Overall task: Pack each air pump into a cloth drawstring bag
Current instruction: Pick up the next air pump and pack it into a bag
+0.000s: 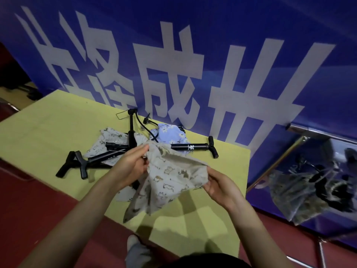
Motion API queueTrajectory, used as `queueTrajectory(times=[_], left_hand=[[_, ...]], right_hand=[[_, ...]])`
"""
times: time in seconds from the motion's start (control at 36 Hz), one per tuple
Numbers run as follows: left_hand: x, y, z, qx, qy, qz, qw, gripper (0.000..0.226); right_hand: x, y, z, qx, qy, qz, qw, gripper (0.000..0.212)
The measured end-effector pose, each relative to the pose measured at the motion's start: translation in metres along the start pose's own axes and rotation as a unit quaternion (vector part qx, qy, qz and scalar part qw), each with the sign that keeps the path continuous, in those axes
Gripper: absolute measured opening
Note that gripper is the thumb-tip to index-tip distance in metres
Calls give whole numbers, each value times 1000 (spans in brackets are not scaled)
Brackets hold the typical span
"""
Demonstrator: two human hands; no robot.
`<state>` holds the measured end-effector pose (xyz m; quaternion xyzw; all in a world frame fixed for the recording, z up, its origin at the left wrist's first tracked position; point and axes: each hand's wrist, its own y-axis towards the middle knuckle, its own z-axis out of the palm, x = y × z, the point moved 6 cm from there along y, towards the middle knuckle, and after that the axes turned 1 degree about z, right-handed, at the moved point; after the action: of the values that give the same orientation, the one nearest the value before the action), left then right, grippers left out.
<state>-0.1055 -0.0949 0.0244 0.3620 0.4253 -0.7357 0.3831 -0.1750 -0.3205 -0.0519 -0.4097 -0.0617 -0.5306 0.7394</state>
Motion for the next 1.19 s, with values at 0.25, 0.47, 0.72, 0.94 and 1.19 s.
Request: queueTrajectory(times=[0.25,0.47,0.72,0.94,1.19], left_hand=[[25,11,-11,-74,-241,-28,967,59],[22,20,22,49,-283,-119,950,63],[20,29,17,38,-122,-123,984,49],[38,41,-2,1,126,-122,984,39],[92,64,-20,-54,238,-179,953,24]], right_hand=[[7,-6,28,119,190,68,972,74],[-9,11,13,62,199,112,972,34],[-3,41,-63,-184,-242,-7,953,14],[19,66,-113,-249,-595,-82,760,13],[-17,105,-102,-104,-804,-60,582,33]])
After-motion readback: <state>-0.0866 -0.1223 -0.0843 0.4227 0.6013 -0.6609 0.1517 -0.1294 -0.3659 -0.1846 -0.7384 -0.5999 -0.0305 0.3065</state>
